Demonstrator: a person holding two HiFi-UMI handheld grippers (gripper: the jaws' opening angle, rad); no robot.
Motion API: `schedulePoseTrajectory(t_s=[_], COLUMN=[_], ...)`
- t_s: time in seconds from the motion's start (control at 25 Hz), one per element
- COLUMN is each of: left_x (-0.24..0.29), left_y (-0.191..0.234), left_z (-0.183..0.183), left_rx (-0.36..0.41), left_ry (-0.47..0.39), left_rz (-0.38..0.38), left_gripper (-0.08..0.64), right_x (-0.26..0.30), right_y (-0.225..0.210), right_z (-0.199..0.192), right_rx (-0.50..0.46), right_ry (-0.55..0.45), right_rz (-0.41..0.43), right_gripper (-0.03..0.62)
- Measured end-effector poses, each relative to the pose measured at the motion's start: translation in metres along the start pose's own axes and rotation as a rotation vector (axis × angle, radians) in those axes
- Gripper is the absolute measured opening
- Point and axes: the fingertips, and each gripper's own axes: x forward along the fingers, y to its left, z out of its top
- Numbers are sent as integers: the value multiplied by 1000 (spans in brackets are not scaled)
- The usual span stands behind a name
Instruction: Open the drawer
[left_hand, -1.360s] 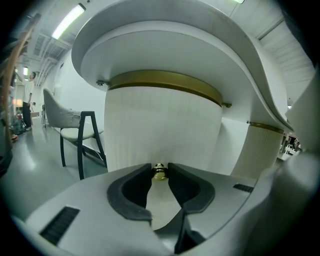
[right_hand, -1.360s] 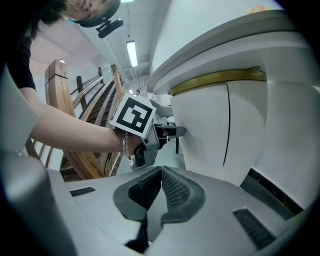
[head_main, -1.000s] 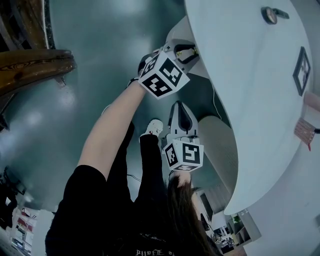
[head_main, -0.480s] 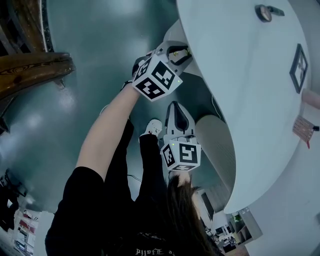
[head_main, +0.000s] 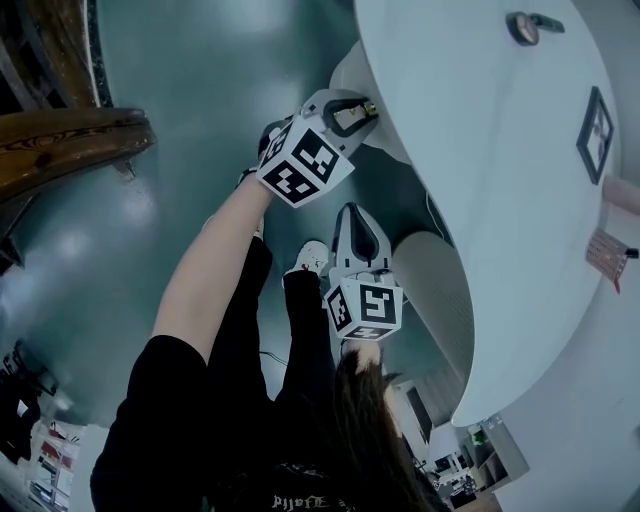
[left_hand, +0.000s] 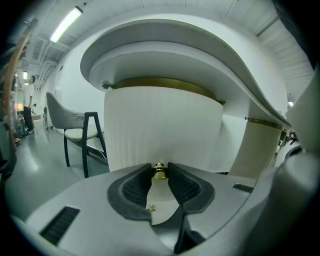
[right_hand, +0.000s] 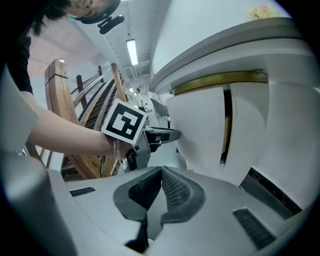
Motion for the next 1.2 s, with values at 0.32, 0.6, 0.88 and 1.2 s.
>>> schedulePoseTrajectory(t_s=[0.32,0.6,0.88,1.2], left_x=[-12,-23,-38,-48], left_y=[-1,-1,-2,-3], left_z=[-5,-11,-18,-23], left_rx=[-7,-11,-22,-10], left_ry=[30,52,76,102], left_rz=[7,15,14,27], left_gripper=[115,115,115,115], right_x=[-6,-9,-15,-16], right_y=[2,10,17,21], right_z=[4,2,-2,4], right_rx=[10,5,23,17], right_ry=[-7,3,8,8], right_rz=[-15,2,2,20], right_gripper=[26,26,26,26])
